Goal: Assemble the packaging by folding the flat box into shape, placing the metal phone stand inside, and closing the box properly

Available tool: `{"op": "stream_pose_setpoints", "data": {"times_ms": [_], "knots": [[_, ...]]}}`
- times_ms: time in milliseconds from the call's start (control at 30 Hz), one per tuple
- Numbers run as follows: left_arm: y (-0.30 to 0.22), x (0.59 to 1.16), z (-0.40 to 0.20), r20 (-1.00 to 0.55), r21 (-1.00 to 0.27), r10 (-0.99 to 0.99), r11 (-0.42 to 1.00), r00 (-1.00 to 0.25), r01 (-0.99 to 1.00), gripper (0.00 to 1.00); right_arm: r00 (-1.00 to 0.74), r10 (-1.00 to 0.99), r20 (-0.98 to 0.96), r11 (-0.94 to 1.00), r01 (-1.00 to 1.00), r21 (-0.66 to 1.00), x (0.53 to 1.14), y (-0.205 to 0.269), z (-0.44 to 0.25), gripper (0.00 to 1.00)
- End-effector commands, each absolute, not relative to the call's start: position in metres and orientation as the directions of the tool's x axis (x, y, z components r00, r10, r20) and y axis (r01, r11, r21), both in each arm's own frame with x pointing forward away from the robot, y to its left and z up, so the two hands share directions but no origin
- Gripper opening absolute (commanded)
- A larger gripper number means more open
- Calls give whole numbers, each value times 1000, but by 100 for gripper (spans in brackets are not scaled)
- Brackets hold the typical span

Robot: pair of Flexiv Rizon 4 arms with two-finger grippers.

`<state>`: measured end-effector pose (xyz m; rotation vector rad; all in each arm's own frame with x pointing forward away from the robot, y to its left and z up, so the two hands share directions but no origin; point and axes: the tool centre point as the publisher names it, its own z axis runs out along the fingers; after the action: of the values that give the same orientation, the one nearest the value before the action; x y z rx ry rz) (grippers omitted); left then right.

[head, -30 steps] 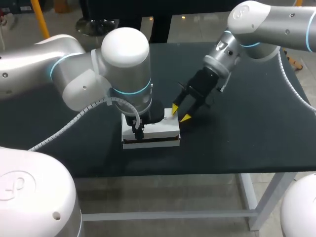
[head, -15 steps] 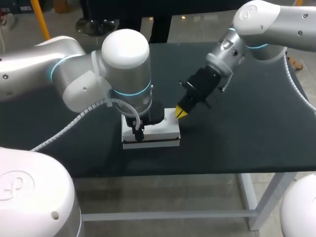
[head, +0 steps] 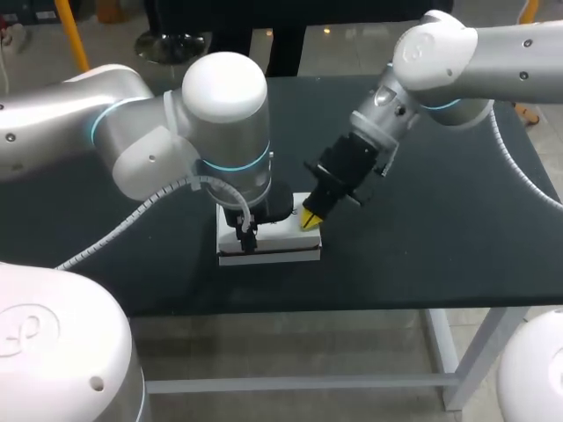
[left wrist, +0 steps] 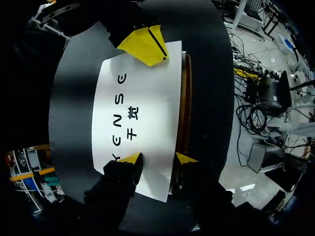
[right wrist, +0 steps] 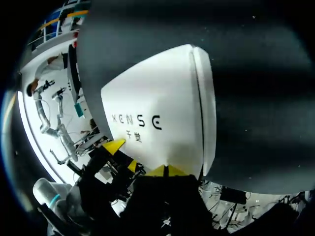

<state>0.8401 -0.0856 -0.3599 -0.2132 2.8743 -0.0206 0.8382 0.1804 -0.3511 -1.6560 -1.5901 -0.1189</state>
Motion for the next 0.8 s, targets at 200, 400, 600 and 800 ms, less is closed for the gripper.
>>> {"op": "stream_pose_setpoints", "data": {"times_ms": [200,400,600,800], "knots": [[-88,838,-363,-255,-28,-151,988,-955,-149,44,202,776,598,126,879,-460,832,170,-349,0],[-88,839,-363,-253,-29,-154,988,-955,-151,43,198,779,595,123,882,-454,828,169,-351,0],[-88,839,-363,-254,-30,-155,988,-955,-152,43,202,785,586,118,879,-461,829,171,-355,0],[-87,838,-364,-252,-31,-159,987,-955,-156,44,207,784,585,117,876,-467,830,170,-358,0]]}}
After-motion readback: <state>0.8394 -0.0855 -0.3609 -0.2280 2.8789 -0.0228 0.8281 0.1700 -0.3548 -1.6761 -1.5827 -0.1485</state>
